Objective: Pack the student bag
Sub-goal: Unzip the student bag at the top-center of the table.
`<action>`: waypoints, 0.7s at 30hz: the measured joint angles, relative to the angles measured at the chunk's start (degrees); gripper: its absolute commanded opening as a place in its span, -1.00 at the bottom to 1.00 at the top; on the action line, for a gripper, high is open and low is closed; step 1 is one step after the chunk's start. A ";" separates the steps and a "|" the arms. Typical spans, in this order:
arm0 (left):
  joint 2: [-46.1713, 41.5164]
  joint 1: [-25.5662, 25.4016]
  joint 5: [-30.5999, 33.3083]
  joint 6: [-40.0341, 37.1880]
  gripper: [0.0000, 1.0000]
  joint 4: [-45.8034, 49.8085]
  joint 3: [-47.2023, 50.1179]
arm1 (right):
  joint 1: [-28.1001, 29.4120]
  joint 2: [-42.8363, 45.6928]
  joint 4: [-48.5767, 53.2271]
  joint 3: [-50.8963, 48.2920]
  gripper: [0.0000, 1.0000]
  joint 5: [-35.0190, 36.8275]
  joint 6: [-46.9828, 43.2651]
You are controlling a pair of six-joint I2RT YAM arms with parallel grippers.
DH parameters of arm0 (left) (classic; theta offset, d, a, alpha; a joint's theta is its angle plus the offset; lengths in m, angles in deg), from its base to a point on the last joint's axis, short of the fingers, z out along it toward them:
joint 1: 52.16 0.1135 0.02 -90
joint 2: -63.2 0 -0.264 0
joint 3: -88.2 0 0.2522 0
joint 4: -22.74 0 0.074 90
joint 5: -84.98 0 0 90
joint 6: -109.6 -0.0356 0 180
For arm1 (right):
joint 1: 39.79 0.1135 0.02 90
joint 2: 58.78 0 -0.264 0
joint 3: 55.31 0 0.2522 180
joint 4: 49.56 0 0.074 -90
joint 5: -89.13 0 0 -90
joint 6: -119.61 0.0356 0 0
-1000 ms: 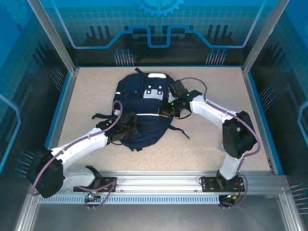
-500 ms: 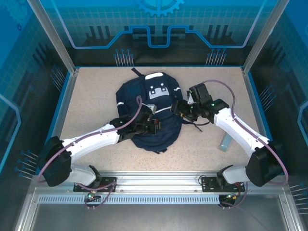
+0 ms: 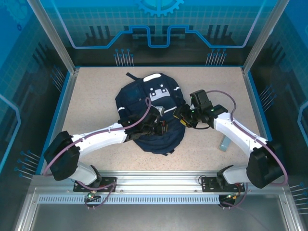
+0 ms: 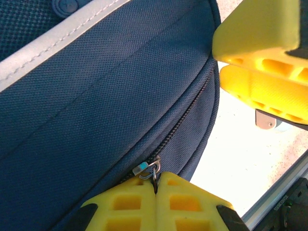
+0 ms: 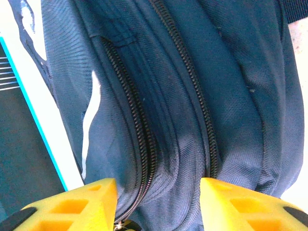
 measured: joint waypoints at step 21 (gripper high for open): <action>0.00 0.09 1.29 -0.61 -1.00 0.83 -0.31 | 2.14 -1.84 1.38 3.61 -0.08 3.43 -3.50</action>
